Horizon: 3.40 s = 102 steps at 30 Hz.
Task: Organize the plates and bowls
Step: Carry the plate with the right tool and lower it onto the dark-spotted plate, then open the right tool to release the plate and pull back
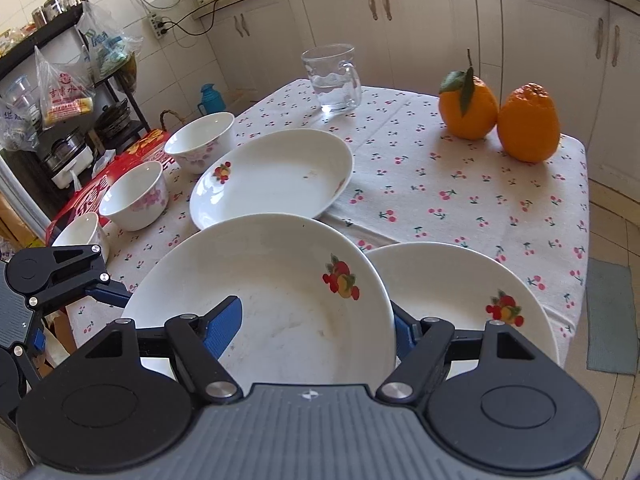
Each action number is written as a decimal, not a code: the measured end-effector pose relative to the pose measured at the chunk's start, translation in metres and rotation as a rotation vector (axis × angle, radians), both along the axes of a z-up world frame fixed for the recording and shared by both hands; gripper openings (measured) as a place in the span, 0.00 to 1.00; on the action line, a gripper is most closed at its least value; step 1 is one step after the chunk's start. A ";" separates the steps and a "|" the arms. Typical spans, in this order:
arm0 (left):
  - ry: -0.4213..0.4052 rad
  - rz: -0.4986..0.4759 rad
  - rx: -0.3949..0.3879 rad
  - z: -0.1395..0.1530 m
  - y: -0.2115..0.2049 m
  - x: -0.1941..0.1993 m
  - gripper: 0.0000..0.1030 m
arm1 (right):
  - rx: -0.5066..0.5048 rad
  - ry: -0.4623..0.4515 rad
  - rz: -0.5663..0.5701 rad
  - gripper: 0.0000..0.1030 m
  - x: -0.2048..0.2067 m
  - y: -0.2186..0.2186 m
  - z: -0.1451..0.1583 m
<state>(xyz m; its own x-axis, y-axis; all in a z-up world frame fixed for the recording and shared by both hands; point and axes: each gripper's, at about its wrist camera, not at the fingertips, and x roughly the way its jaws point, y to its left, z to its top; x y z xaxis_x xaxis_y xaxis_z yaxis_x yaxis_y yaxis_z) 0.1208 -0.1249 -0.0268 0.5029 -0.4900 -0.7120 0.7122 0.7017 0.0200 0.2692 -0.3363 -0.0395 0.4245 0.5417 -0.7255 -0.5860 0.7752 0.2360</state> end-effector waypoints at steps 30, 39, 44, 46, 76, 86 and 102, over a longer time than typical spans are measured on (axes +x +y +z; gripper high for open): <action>0.023 -0.061 -0.008 -0.011 -0.049 0.049 0.87 | 0.006 0.019 -0.180 0.78 0.029 -0.067 -0.023; 0.034 -0.075 -0.012 -0.015 -0.052 0.054 0.87 | 0.004 0.032 -0.214 0.78 0.023 -0.079 -0.026; 0.033 -0.073 -0.008 -0.016 -0.052 0.052 0.87 | 0.003 0.025 -0.228 0.78 0.014 -0.084 -0.022; 0.024 -0.076 -0.015 -0.015 -0.052 0.053 0.87 | 0.001 0.019 -0.235 0.78 0.011 -0.086 -0.020; -0.011 -0.033 -0.052 -0.008 -0.040 0.035 0.88 | -0.106 -0.015 -0.276 0.83 -0.020 -0.078 -0.012; -0.051 0.017 -0.077 -0.001 -0.019 0.016 0.89 | -0.196 -0.023 -0.267 0.86 -0.033 -0.070 -0.018; -0.089 0.398 -0.030 -0.015 0.045 0.006 0.89 | -0.163 -0.156 -0.195 1.00 -0.099 -0.013 0.013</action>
